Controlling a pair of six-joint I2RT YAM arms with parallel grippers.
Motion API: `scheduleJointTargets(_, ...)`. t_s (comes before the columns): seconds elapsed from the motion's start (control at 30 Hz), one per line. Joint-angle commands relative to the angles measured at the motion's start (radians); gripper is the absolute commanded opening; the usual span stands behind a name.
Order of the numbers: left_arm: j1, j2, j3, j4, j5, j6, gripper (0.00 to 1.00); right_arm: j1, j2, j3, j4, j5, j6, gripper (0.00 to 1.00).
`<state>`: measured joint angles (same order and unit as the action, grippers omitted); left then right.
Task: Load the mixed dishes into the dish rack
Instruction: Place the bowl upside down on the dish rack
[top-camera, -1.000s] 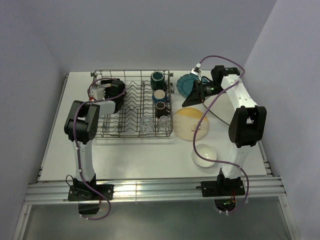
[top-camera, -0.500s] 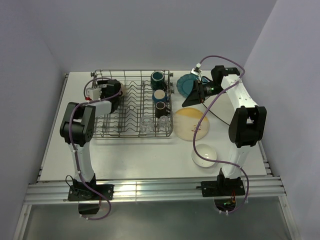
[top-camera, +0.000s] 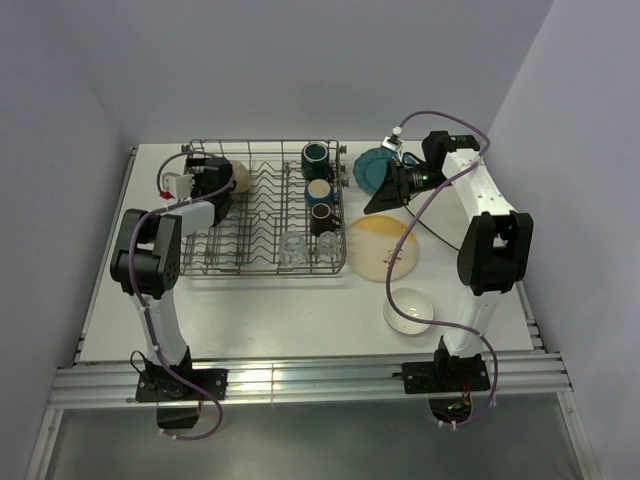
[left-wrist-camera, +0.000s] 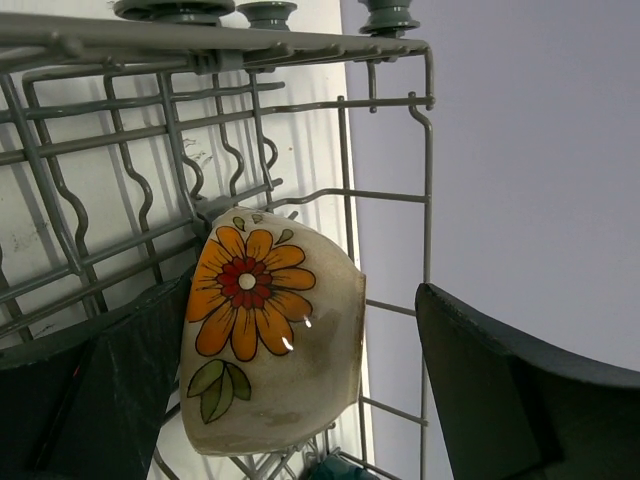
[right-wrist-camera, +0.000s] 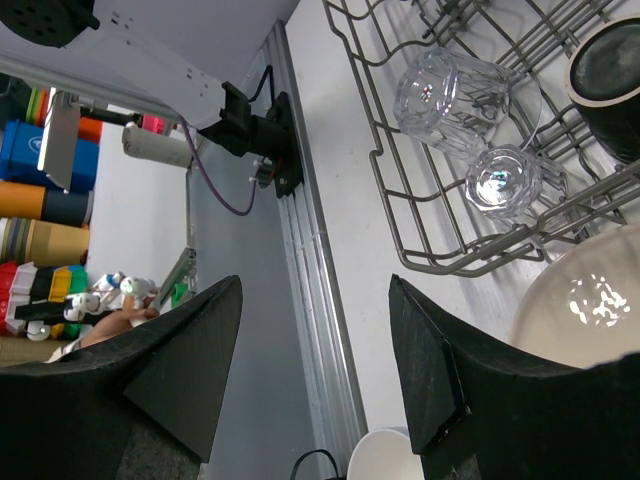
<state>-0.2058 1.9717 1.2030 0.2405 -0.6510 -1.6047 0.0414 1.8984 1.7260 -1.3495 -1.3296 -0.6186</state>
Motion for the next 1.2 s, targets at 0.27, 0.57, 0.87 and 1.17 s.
scheduleJointTargets(0.27,0.0,-0.109,-0.077,0.006,0.002,0.042,0.99,0.003,-0.053,-0.005,-0.094,-0.037,-0.009,0.68)
scheduleJointTargets(0.57,0.002,-0.14,-0.112,0.02,0.007,0.057,0.99,0.012,-0.051,-0.002,-0.094,-0.034,-0.009,0.68)
scheduleJointTargets(0.87,-0.014,-0.2,-0.108,0.118,0.071,0.26,0.99,0.026,-0.067,0.001,-0.094,-0.002,-0.03,0.68)
scheduleJointTargets(1.17,-0.024,-0.407,-0.252,0.283,0.262,0.573,0.99,0.044,-0.122,0.015,-0.094,0.061,-0.163,0.7)
